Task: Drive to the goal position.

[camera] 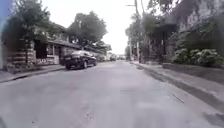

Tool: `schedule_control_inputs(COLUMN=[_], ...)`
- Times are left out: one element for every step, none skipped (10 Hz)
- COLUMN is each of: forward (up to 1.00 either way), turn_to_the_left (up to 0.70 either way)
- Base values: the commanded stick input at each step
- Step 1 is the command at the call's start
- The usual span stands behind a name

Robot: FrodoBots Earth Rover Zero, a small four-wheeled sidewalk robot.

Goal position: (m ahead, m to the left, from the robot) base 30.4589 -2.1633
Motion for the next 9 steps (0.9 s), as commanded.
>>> schedule_control_inputs(forward=[1.0,1.0,1.0,1.0,1.0,1.0,1.0,1.0,1.0], turn_to_the_left=[0.04,0.04,0.04,-0.05,-0.15,-0.24,-0.33,0.04,0.04])
